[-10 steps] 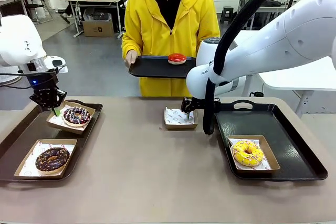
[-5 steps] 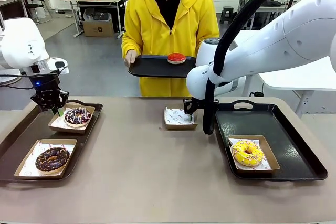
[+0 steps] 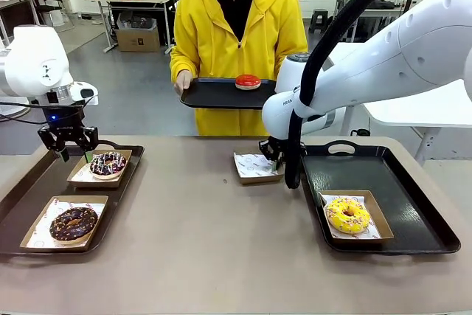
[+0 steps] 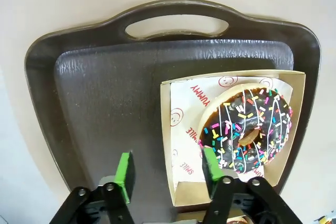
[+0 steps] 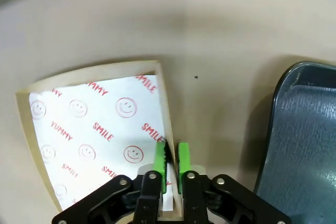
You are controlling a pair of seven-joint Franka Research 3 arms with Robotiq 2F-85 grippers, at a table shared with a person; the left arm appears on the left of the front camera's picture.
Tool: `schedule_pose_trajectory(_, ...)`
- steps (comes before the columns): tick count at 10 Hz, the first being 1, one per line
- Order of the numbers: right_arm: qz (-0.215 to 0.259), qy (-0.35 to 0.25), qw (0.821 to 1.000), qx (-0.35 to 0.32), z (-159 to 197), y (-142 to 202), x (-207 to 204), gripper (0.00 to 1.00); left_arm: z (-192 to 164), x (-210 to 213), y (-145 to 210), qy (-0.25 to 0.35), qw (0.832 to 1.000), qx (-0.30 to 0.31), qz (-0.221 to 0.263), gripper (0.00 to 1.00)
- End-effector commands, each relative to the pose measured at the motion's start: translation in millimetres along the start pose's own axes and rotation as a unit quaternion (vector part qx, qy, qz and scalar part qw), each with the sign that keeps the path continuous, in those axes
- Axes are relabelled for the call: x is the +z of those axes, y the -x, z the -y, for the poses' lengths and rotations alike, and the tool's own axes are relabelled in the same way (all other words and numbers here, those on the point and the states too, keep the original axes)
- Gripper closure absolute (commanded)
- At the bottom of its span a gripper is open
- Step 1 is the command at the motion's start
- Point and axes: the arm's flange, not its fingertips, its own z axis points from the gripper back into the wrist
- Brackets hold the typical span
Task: Individually package the donuts and arrange them on the tray.
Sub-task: Place the picked Paper togo box on the Handle tray while simultaneously picking up another Paper togo box from the table with the other hand.
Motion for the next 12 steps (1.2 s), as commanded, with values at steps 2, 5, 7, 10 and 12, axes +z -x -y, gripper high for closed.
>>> schedule_pose_trajectory(2, 0.003, 0.000, 1.000, -0.010, -0.3, -0.7, -3.0, 1.00, 3.3, 1.0, 3.4, -0.013, 1.000, 0.006, -0.003, 0.00)
schedule_pose_trajectory(5, 0.002, 0.000, 1.000, -0.011, -0.1, -0.9, -3.0, 1.00, 3.1, 1.2, 4.0, -0.013, 1.000, 0.007, -0.005, 0.00)
schedule_pose_trajectory(7, 0.002, -0.005, 1.000, -0.013, 0.5, 2.2, 9.8, 1.00, -2.7, 14.0, 11.3, 0.021, 1.000, 0.010, 0.001, 0.00)
schedule_pose_trajectory(10, 0.019, -0.025, 0.999, 0.006, -1.2, 7.7, 78.0, 1.00, -63.3, 79.8, 71.3, 0.218, 0.975, -0.001, 0.051, 0.00)
schedule_pose_trajectory(12, 0.018, -0.026, 0.999, -0.005, -5.3, -2.1, 111.6, 1.00, -102.6, 105.9, 111.8, 0.313, 0.947, 0.016, 0.073, 0.00)
